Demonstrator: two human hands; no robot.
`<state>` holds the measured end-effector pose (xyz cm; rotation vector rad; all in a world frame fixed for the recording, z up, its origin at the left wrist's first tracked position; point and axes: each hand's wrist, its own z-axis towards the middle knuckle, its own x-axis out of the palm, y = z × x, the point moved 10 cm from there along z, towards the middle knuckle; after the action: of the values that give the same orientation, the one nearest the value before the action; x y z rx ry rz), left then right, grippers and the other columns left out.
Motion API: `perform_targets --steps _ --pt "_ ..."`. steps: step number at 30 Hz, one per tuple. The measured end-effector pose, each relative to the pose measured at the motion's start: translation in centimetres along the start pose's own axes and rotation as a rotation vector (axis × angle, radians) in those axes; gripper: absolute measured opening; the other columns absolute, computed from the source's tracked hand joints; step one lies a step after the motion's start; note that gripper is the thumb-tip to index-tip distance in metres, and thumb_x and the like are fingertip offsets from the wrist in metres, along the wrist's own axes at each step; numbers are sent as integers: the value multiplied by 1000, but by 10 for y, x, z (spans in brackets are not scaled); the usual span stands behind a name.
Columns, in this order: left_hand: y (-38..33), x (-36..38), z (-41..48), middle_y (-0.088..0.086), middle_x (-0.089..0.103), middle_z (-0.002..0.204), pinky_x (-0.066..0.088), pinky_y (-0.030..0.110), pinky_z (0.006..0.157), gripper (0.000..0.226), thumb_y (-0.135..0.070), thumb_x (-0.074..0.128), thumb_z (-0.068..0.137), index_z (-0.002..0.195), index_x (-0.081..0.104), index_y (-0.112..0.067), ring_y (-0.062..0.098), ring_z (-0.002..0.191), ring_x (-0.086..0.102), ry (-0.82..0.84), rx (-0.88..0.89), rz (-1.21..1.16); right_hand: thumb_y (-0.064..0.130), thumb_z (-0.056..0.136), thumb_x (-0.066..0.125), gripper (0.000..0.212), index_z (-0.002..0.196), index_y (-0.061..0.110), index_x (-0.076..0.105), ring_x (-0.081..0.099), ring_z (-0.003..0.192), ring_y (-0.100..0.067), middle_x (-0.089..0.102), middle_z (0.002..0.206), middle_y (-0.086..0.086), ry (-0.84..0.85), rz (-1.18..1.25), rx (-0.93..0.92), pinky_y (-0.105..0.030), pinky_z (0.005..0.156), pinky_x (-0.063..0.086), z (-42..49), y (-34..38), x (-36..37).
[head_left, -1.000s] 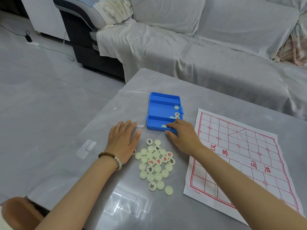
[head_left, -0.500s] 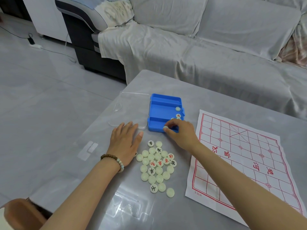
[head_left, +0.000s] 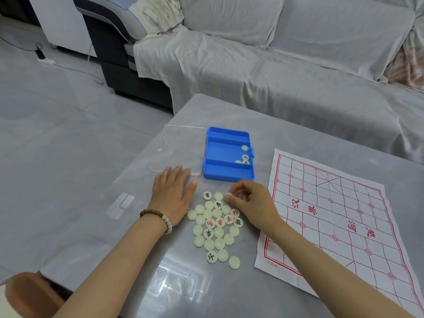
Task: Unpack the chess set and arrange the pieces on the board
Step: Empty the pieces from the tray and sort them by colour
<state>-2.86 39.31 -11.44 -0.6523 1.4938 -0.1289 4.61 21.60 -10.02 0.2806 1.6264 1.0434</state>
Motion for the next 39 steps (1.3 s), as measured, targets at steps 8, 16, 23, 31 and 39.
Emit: perform_targets --steps 8,16,23,31,39 --pt "0 0 1 -3 14 155 1 36 117 52 -44 18 97 145 22 -24 16 143 1 -10 -1 -14 36 86 62 17 97 23 66 50 87 -2 58 97 10 -100 -214 -134 -12 76 37 23 17 -28" --pt "0 3 4 -4 10 156 0 35 117 52 -45 16 97 146 20 -27 15 143 0 -3 3 -9 43 98 35 44 122 13 55 52 111 -21 56 124 -4 92 -759 -164 -31 102 29 108 4 -19" --pt "3 5 7 -5 9 155 -3 33 117 57 -52 9 95 146 19 -29 14 143 0 -8 9 4 31 98 42 30 119 18 59 58 106 -13 64 117 2 18 -508 -236 -28 116 6 100 13 -22" --pt "5 5 7 -7 9 155 -4 33 116 79 -61 -7 77 146 17 -31 14 143 0 -19 18 36 11 92 38 41 123 26 60 26 140 -10 60 129 4 18 -886 -332 -28 105 -32 72 18 -31" --pt "4 6 7 -5 8 156 -2 35 117 56 -51 8 95 146 17 -29 15 143 0 -11 6 51 45 96 9 54 143 32 31 -1 145 -9 32 151 9 166 -704 -230 -36 110 -27 65 -9 -13"
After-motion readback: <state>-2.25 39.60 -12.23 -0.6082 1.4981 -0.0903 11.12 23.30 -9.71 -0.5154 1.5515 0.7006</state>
